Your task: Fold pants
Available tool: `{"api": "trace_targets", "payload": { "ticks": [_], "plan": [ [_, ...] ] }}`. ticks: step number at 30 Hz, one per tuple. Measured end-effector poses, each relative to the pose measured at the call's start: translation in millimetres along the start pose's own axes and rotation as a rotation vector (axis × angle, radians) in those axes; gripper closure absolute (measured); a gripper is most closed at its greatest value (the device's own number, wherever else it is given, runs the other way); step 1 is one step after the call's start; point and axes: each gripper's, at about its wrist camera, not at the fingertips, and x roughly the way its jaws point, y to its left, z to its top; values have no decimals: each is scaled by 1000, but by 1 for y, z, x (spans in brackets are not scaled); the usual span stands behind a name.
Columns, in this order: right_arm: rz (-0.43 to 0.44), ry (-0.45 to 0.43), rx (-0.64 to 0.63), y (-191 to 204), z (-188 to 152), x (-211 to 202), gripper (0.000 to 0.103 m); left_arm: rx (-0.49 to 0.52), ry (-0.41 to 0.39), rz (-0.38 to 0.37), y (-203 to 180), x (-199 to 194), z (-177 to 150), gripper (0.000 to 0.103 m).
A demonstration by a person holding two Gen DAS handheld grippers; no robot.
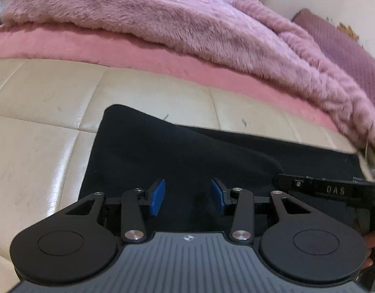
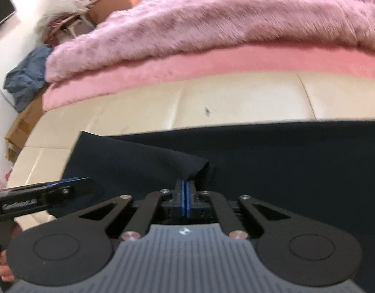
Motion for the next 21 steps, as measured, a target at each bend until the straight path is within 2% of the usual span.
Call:
{"api": "trace_targets", "payload": {
  "ticks": [4,7,10,13,16,18,21],
  "plan": [
    [6,17,50,-9,-6,8,99,14,11,19,-1,5,-5,54],
    [9,-11,87,-21,-7,-5,74,11,10,14,0,5,-6,54],
    [97,24,172,-36,-8,-8,74,9,9,14,1,6,-8,54],
    [137,55,232,-44,-15,-1,74,9,9,14,1,7,-10,54],
    [179,50,279,-45,-22,3,74,11,5,12,0,8,-12,54],
    [191,53,284,-41,-23,7,79,1,3,10,0,8,-12,54],
    [202,60,295,-37,-25,11,93,-2,-2,4,0,8,-13,54]
  ]
}}
